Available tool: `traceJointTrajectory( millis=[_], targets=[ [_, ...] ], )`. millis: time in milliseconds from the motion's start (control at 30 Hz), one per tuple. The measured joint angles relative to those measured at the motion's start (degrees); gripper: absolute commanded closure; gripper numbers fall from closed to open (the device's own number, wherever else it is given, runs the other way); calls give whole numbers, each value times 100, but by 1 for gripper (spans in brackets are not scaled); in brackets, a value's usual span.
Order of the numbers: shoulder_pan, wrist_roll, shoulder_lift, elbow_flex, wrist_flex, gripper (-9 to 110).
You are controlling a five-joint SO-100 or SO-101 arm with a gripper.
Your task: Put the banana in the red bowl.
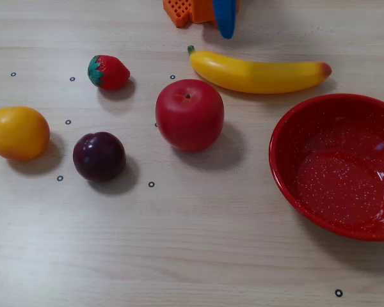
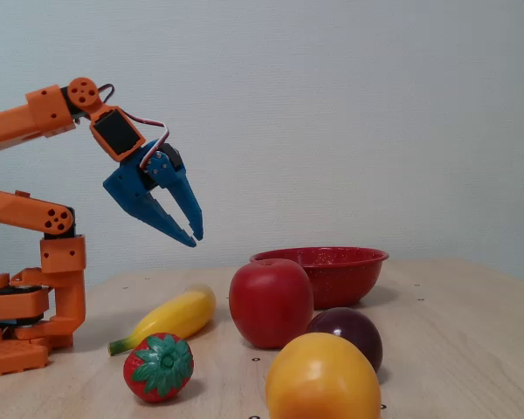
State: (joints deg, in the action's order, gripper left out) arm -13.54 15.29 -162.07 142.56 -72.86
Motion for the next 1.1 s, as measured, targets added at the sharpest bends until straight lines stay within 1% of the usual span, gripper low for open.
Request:
traceJointTrajectory(
  millis=[167,233,367,500,700,867,1100],
  targets=[
    [-721,-9,694,-123,0,88],
    [-1002,0,1072,-352,0,79],
    [-1538,369,1942,-668,-185,64],
    [-1775,571,2672,-677,-123,56],
    [-1793,686,3832,-677,457,51],
    [-1793,686,4553,-686,1037,51],
    [-1784,712,5265,-773,1415,50]
  ],
)
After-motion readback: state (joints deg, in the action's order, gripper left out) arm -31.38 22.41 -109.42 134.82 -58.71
